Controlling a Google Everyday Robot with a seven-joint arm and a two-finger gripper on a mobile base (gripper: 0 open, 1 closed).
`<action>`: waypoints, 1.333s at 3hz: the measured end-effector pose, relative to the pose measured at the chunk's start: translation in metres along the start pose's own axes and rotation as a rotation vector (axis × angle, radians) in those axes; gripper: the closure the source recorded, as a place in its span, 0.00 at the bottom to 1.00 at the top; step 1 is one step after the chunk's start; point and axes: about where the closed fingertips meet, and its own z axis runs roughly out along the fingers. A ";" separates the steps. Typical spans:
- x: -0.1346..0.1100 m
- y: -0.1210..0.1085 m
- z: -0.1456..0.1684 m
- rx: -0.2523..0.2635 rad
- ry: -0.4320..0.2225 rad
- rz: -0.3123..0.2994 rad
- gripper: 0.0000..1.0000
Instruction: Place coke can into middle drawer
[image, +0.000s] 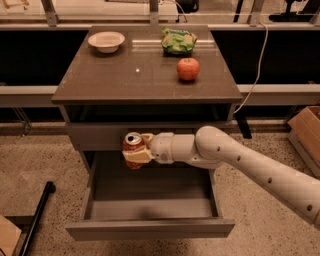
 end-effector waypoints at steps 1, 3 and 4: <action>0.008 0.000 0.003 -0.005 -0.003 0.015 1.00; 0.055 0.001 0.012 0.047 0.081 -0.022 1.00; 0.090 -0.007 0.012 0.077 0.087 -0.059 1.00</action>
Offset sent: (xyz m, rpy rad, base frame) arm -0.0064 0.0024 -0.0480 -0.1322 0.0243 -0.0452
